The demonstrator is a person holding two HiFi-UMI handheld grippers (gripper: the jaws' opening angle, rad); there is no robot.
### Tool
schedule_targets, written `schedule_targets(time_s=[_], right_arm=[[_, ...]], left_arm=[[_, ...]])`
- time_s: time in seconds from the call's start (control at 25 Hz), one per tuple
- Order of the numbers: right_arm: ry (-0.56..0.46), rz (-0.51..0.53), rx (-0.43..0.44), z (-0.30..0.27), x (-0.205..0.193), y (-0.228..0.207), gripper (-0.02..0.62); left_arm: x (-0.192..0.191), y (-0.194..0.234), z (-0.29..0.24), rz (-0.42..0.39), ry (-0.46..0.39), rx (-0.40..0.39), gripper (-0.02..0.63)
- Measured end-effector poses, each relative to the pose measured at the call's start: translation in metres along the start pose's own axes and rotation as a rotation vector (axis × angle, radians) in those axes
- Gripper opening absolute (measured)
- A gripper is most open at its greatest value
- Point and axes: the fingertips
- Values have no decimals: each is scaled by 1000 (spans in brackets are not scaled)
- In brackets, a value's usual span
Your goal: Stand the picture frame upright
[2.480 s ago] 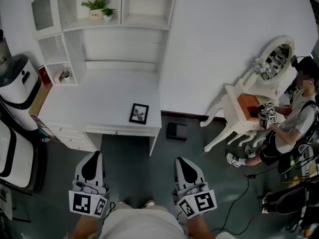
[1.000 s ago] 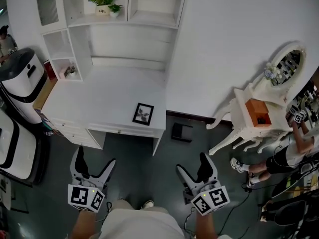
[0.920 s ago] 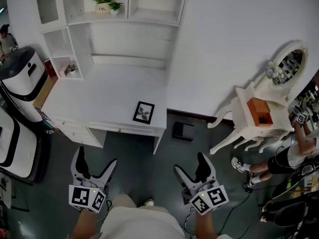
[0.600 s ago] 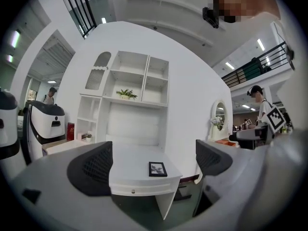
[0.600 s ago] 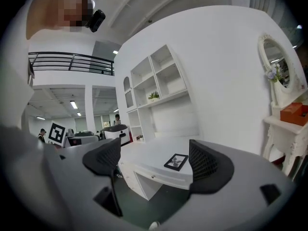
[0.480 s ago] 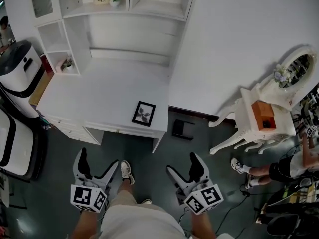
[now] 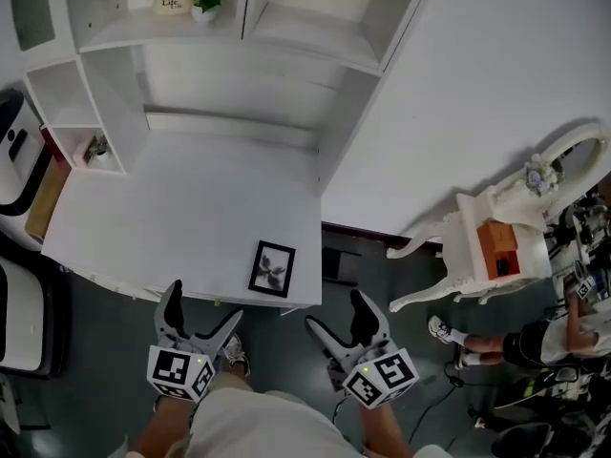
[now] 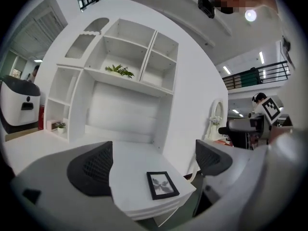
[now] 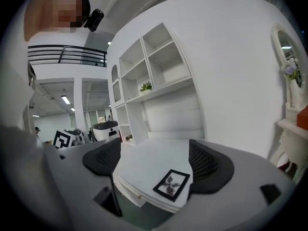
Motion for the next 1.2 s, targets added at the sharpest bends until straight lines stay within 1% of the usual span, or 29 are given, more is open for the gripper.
schedule_targets(time_s=[0.2, 0.44, 0.6, 0.72, 0.8, 0.88, 0.96, 1.04, 1.08, 1.12, 1.2], right_arm=[[56, -6, -46, -54, -11, -12, 436], [147, -60, -104, -76, -43, -36, 436], [233, -104, -106, -85, -78, -52, 436], [302, -152, -100, -93, -109, -67, 436], [347, -177, -95, -99, -133, -79, 436], [405, -196, -86, -105, -160, -92, 436], [479, -219, -77, -110, -188, -106, 434], [546, -243, -80, -115, -214, -119, 434], [573, -248, -85, -117, -225, -123, 429], [599, -249, -91, -119, -234, -127, 410], [645, -246, -103, -123, -250, -134, 329]], left_arm=[[-13, 40, -54, 40, 50, -56, 517], [-47, 47, -91, 63, 157, -132, 515], [-79, 42, -107, 79, 242, -167, 515], [-115, 34, -121, 115, 324, -188, 515], [-141, 31, -130, 157, 370, -181, 514], [-164, 29, -137, 173, 409, -167, 511], [-191, 23, -143, 151, 485, -166, 505], [-219, 17, -144, 142, 579, -169, 494], [-232, 15, -144, 142, 626, -170, 475], [-242, 15, -145, 138, 668, -170, 445], [-256, 18, -148, 118, 723, -158, 401]])
Point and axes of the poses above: the fingertips, and each gripper's own axes: z backward along the fingers, y to its left, x out of its top, and after that the axes turned 12 degrees about -y, right-handed
